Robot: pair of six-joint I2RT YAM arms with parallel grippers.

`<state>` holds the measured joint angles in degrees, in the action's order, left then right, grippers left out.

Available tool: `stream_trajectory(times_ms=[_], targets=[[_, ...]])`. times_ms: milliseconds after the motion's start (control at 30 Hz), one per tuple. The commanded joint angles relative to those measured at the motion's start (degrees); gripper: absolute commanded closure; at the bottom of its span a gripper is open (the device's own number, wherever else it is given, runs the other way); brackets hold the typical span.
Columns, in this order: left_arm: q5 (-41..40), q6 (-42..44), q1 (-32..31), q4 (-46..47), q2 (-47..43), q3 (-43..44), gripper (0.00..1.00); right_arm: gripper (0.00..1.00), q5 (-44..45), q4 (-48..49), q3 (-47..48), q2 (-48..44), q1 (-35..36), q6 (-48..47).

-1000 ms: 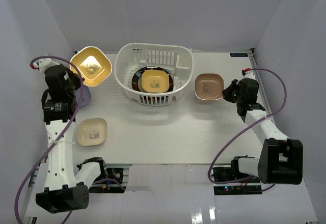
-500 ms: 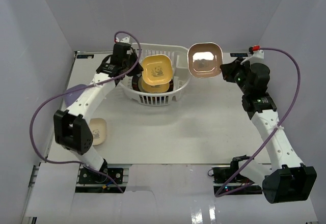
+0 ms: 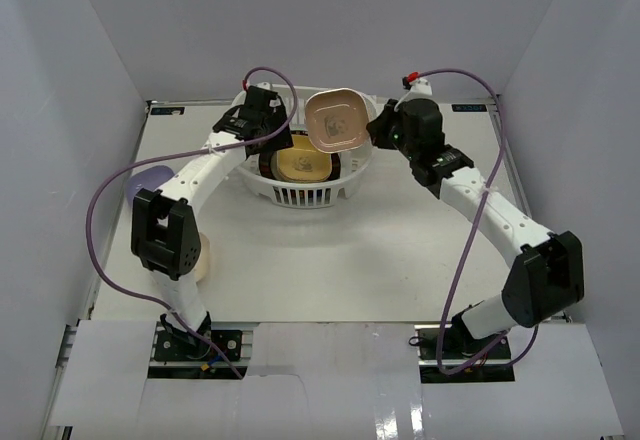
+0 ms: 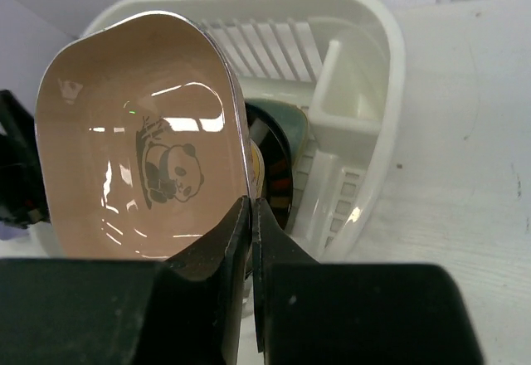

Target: Place the plates into the plastic bin on the countertop

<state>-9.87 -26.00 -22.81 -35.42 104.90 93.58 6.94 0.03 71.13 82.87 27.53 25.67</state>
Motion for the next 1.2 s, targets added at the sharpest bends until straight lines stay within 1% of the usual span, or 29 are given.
stream_trajectory(times_ms=[0,67,100,133,200,300,367,433,467,500,533,567,600,733,833,933,1000,1033,1100,1133,1167], targets=[[-3.93,0.16,-0.04,1.93,-6.28,-1.82,0.19,0.92,5.54,3.21,2.79,1.85,1.3,3.33],[-4.37,-0.63,-0.04,3.42,-10.49,-3.31,0.15,0.92,5.98,4.19,2.69,3.78,2.0,4.56],[-4.63,-0.81,0.04,3.95,-12.07,-5.14,0.14,0.92,5.98,3.84,3.3,4.75,2.52,4.74],[-4.81,-1.33,0.04,4.74,-15.22,-6.03,0.14,0.92,6.42,2.79,4.7,6.67,3.05,4.74],[-5.51,-2.04,0.13,5.36,-18.49,-8.14,0.14,0.92,7.3,2.6,5.77,8.44,5.25,4.57],[-8.67,-3.09,0.92,6.68,-24.56,-13.94,0.14,0.92,7.48,1.38,8.93,12.92,7.53,5.18],[-10.17,-4.31,3.11,6.94,-27.89,-18.68,0.15,0.92,7.39,1.37,10.16,15.82,8.24,6.84],[-7.37,-5.55,8.2,7.2,-29.75,-23.69,0.15,0.87,6.95,1.63,10.25,17.85,8.59,7.99],[-5.44,-7.12,10.57,7.55,-31.41,-25.53,0.15,0.83,6.51,1.81,10.17,18.2,8.77,8.69],[-3.16,-8.09,16.33,7.82,-32.21,-27.21,0.16,0.7,6.16,1.99,9.82,18.29,8.94,8.78],[0.86,-8.8,19.18,8.69,-33.09,-30.62,0.16,0.64,5.98,2.51,9.29,17.42,9.12,8.7],[1.69,-9.41,21.55,9.31,-33.88,-32.22,0.16,0.58,5.72,3.39,8.5,16.8,9.9,8.26],[1.52,-10.38,25.84,10.01,-35.63,-33.71,0.16,0.51,5.37,4.53,7.63,16.1,10.26,7.3],[1.87,-13.54,32.2,12.21,-37.23,-37.94,0.16,0.49,3.87,4.27,7.45,11.81,12.72,3.34],[1.52,-16.7,36.77,13.18,-36.79,-39.7,0.16,0.48,0.46,6.72,3.77,7.68,16.41,-0.16],[0.2,-19.86,40.64,14.41,-36.0,-41.9,0.16,0.48,-1.39,8.14,-0.19,4.85,24.38,-4.21],[-0.06,-21.11,42.83,15.55,-35.47,-43.65,0.16,0.48,-1.75,8.05,-1.69,4.58,27.82,-5.1],[-0.76,-22.15,43.28,17.04,-34.86,-44.27,0.16,0.48,-1.67,8.92,-3.0,4.84,31.15,-5.28],[-0.94,-22.87,45.03,18.45,-33.72,-45.58,0.16,0.46,-1.58,10.42,-3.81,6.24,34.24,-5.19],[-0.94,-23.22,45.65,19.41,-32.84,-45.68,0.16,0.45,-1.4,10.69,-3.64,7.12,37.04,-5.19],[-0.94,-23.31,46.18,19.51,-30.57,-45.51,0.16,0.44,-1.14,10.69,-2.42,8.26,38.2,-5.37]])
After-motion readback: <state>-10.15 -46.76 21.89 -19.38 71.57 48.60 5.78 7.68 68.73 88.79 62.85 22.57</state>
